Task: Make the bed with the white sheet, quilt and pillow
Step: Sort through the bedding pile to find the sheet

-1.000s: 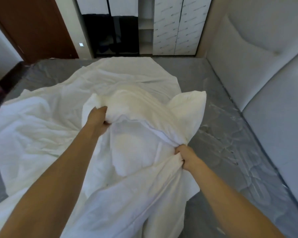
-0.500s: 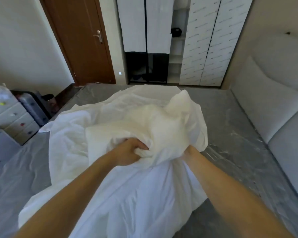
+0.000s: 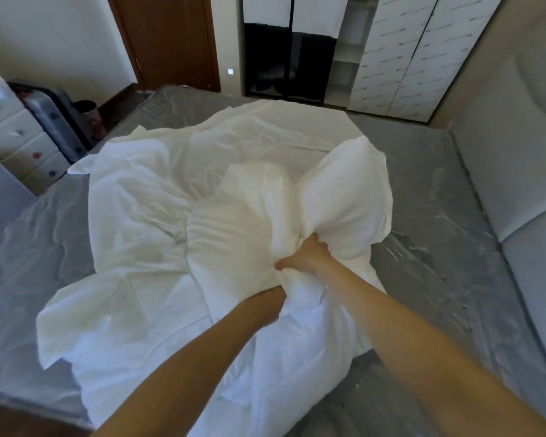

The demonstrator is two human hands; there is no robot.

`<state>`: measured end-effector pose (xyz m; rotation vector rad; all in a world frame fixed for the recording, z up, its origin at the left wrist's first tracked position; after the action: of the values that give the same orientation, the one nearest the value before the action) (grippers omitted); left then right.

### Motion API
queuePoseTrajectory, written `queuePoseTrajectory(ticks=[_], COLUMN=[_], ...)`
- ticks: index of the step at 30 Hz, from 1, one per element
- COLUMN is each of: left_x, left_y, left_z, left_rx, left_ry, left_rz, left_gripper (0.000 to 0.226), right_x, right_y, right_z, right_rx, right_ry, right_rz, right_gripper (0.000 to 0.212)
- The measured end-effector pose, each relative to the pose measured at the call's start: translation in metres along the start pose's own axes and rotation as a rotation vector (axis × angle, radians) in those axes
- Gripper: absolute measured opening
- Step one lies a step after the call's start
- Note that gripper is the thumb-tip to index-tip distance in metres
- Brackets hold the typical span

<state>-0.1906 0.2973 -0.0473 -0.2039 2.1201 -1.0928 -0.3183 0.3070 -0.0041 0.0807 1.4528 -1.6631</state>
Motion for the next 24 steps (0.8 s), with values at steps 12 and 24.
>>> queuePoseTrajectory(ticks=[12, 24], left_x=[-0.056, 0.019], left_y=[-0.145, -0.083], left_z=[0.079, 0.149], left_rx=[-2.174, -1.506], left_ry=[0.199, -0.396], left_rz=[-0.159, -0.483], left_gripper=[0.043, 0.054], right_x=[0.03, 0.012], right_y=[0.015, 0.008], right_z=[-0.051, -0.094], right_rx=[-0.049, -0.088], right_ry=[0.006, 0.07], right_rz=[-0.18, -0.254], right_gripper=[0.058, 0.076])
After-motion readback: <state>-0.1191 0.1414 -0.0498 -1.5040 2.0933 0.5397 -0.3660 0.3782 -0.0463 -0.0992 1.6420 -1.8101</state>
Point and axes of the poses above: each hand's wrist, its own x-axis towards the middle knuckle, its own y-axis out of the palm, z = x × y, the point moved 7 cm from there along x, towards the middle knuckle, and after that the axes turned 12 degrees about -x, right-handed, at the moved point
